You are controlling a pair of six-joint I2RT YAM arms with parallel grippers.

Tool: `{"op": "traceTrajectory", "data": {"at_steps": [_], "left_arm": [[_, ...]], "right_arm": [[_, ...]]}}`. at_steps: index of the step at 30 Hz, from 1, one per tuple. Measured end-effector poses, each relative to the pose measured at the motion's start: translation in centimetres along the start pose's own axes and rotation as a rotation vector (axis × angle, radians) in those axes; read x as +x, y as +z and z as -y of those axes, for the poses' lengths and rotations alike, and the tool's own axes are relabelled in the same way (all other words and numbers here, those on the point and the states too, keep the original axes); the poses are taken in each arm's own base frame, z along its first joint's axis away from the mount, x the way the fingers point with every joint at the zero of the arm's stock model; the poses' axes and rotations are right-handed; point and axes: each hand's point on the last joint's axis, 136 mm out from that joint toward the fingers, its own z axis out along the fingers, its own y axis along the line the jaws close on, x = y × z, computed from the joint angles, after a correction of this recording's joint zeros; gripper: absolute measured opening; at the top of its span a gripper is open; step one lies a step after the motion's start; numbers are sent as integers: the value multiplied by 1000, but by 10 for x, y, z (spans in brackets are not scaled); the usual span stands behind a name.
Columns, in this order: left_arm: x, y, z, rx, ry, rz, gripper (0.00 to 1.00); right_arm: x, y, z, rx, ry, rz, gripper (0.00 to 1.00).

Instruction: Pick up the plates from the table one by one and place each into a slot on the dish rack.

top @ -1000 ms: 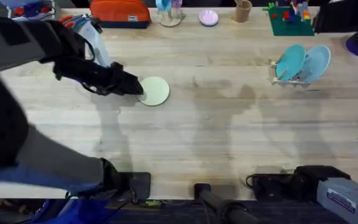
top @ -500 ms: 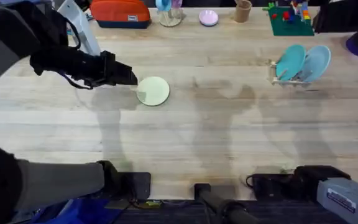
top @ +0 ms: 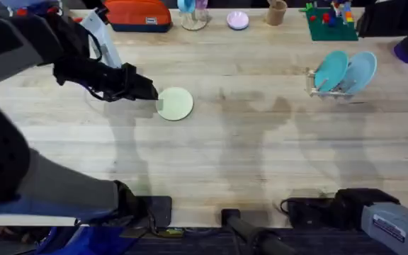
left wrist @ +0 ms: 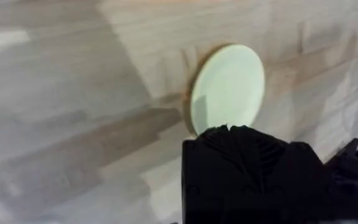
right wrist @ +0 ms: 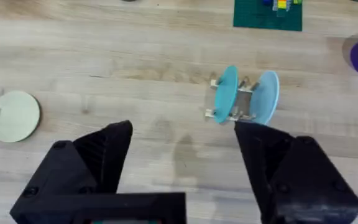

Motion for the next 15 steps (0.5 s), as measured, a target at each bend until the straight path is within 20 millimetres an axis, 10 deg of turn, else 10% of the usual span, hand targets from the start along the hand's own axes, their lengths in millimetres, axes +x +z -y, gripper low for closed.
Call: {"op": "traceTrajectory", "data": {"at_steps": [15], "left_arm": [[-13,48,-21,172,-126,-39,43]], "right_arm": [[0,0,0,0,0,1,995]]}}
